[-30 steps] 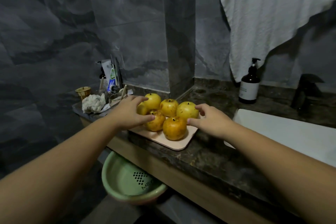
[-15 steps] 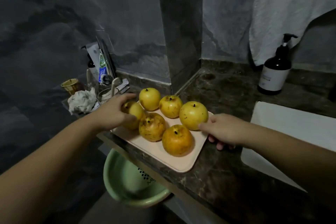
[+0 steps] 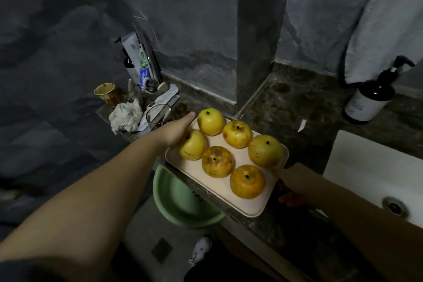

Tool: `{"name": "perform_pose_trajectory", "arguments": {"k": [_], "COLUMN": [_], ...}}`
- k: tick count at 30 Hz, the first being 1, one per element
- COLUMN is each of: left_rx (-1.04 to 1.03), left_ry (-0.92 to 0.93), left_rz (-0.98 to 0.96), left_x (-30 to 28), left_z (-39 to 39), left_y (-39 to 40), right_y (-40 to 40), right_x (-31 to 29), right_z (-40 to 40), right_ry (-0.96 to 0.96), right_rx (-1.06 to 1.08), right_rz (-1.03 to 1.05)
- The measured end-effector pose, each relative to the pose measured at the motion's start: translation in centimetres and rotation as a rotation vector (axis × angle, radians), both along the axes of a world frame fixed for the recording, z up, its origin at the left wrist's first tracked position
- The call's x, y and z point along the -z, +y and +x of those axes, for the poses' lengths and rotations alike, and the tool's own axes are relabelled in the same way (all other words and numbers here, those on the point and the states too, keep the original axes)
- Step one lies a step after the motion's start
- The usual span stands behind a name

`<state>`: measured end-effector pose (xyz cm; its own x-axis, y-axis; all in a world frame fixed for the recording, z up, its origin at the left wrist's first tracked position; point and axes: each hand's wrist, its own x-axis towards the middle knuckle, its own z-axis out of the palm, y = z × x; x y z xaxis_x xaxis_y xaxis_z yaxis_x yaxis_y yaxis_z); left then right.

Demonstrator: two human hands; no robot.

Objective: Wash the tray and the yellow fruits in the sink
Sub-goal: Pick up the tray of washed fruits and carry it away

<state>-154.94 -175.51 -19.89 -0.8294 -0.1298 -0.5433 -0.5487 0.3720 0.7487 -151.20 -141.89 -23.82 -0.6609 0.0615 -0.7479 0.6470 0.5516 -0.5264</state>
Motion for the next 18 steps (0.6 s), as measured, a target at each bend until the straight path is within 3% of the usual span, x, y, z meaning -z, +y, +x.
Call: {"name": "perform_pose_trajectory", "arguments": {"k": [10, 18], "left_rx": [0.022, -0.054], "left_ry": [-0.099, -0.099], "left_rz": [0.039, -0.057], "left_x": [0.1, 0.7], "left_z": [-2.4, -3.1], "left_y": [0.3, 1.1], "right_y": [-0.5, -0.2], "right_x": [-0.2, 0.9], "right_z": [-1.1, -1.7], "right_ry": [-0.011, 0.101], "right_rx": [-0.069, -0.145], "right_rz": [0.031, 0.08]}}
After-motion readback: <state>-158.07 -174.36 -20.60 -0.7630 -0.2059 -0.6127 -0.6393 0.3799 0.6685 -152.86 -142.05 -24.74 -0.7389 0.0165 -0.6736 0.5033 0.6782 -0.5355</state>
